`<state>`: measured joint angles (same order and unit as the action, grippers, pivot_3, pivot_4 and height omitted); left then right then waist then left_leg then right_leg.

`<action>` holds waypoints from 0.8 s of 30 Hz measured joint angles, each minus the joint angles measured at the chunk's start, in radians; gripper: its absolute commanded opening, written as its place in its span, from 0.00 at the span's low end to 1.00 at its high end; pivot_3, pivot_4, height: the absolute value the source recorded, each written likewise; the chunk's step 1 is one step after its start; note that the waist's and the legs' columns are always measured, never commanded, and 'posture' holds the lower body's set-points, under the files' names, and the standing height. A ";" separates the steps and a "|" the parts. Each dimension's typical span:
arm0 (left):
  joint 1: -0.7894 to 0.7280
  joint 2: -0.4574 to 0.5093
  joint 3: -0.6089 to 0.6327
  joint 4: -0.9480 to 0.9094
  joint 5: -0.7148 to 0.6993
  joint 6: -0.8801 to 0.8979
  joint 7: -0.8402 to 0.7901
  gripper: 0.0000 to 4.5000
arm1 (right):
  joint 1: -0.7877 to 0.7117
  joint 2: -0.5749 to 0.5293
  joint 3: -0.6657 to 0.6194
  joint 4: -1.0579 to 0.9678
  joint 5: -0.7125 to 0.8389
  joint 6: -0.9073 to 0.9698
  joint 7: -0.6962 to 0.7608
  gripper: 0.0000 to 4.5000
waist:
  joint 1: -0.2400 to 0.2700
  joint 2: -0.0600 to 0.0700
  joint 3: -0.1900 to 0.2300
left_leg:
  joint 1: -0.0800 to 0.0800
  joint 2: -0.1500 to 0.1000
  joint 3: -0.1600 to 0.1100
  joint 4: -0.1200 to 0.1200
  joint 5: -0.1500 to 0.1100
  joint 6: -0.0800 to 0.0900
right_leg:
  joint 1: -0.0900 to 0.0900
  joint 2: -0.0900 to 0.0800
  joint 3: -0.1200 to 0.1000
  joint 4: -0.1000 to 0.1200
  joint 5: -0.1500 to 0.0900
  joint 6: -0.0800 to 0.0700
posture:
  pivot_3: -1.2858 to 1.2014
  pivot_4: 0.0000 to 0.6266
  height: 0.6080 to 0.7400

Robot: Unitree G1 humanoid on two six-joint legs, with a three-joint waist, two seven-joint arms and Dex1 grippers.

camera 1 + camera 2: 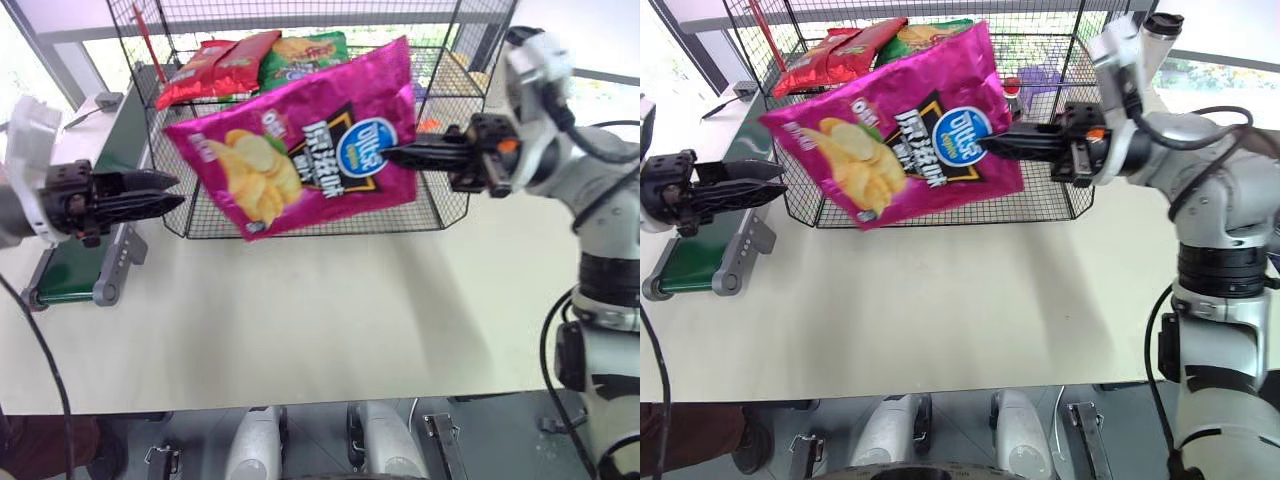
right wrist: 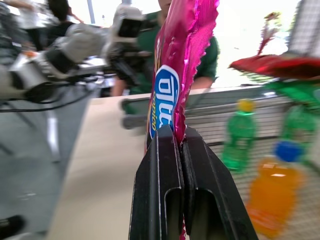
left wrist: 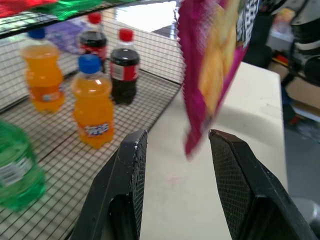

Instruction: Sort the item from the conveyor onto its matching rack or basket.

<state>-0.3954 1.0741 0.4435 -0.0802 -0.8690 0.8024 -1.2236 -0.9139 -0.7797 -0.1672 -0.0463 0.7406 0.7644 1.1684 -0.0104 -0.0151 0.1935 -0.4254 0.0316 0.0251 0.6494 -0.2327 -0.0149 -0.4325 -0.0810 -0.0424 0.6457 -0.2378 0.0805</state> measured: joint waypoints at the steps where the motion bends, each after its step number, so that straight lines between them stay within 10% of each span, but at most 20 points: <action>1: 0.034 -0.018 0.024 -0.021 -0.009 0.006 0.017 0.45 | -0.001 -0.029 -0.019 0.002 -0.014 -0.016 -0.019 0.00 | 0.001 0.000 0.000 | 0.000 0.000 0.000 0.000 0.000 0.000 | 0.000 0.000 0.000 0.000 0.000 0.000 | 0.52 0.24 1.00; 13: 0.174 -0.244 0.015 -0.180 -0.124 0.090 0.251 0.45 | 0.077 -0.178 -0.212 -0.130 -0.261 -0.322 -0.320 0.00 | -0.002 0.000 0.000 | 0.002 0.000 0.002 0.000 0.000 0.000 | 0.000 0.001 0.003 0.000 0.000 0.000 | 0.52 0.24 1.00; 24: 0.080 -0.302 -0.068 -0.176 -0.126 0.089 0.313 0.45 | 0.103 -0.128 0.097 0.074 -0.863 -0.997 -0.604 0.00 | -0.002 -0.001 -0.001 | 0.002 0.000 0.003 0.000 0.000 0.000 | 0.000 0.001 0.004 0.000 0.000 0.000 | 0.52 0.24 1.00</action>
<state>-0.3157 0.7719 0.3753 -0.2560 -0.9954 0.8914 -0.9107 -0.8106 -0.9079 -0.0705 0.0277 -0.1228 -0.2329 0.5649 -0.0127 -0.0158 0.1930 -0.4232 0.0312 0.0281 0.6496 -0.2326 -0.0151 -0.4320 -0.0805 -0.0383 0.6458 -0.2378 0.0806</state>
